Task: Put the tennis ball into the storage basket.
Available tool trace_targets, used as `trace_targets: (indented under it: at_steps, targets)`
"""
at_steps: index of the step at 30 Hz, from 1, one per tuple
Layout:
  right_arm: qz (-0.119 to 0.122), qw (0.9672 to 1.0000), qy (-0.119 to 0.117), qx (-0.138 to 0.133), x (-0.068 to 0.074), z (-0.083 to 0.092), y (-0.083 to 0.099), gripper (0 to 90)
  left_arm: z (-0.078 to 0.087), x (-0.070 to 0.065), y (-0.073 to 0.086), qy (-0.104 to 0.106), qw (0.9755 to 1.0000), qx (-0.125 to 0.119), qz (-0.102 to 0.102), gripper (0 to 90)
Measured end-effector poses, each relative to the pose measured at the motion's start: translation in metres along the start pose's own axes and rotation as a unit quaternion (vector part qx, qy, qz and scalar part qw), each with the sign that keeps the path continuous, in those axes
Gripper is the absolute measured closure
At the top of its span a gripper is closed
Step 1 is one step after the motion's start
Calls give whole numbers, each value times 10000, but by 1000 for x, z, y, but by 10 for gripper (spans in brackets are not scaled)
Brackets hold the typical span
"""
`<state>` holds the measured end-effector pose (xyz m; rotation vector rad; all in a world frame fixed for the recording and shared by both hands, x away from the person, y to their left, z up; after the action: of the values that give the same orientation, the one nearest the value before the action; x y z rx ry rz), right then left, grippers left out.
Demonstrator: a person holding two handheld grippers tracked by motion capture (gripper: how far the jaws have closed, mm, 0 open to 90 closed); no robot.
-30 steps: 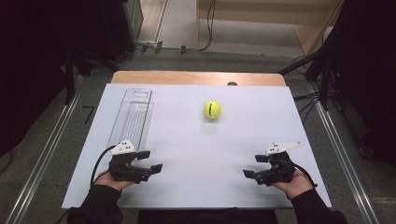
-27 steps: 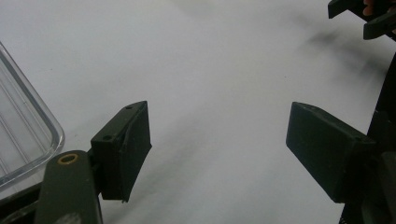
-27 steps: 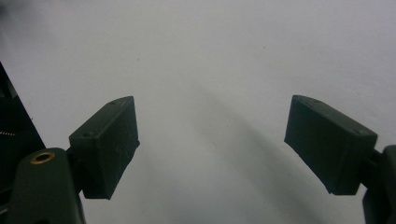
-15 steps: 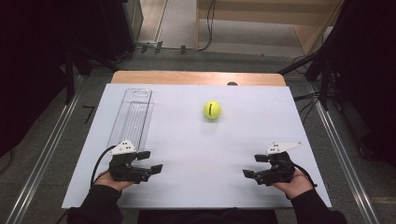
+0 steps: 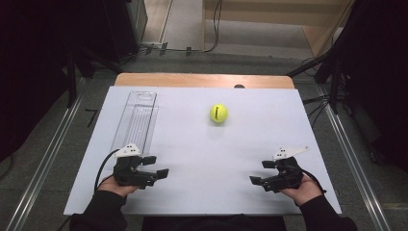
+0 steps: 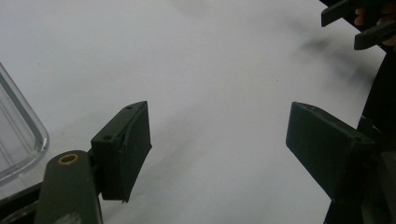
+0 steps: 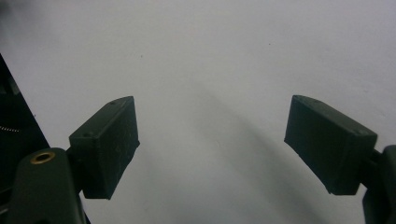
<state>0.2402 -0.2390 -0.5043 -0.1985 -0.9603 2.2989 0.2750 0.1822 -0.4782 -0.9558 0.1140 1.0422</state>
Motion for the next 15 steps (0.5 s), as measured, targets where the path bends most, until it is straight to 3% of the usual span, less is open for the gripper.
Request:
trace_targets:
  at_steps: [7,11,15]
  targets:
    - [21,10000,-10,17,0,0,0,155,1,-9,-10,-168,9998,41,32,217]
    - [22,10000,-9,20,0,0,0,155,0,-15,-13,-84,9997,210,-73,169]
    - [23,10000,-5,20,0,0,0,155,-3,-19,-15,-14,9997,211,-148,110]
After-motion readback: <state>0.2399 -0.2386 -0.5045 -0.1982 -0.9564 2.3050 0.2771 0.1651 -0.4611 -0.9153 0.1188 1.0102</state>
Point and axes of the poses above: each handheld gripper's, and its own axes: z roughly backward along the jaws, y roughly out of its underside, x roughly to its left, the point moved 3 cm from there along -z, roughly forward along the jaws, and after that the axes turned 15 degrees about z, right-handed, at the moved point
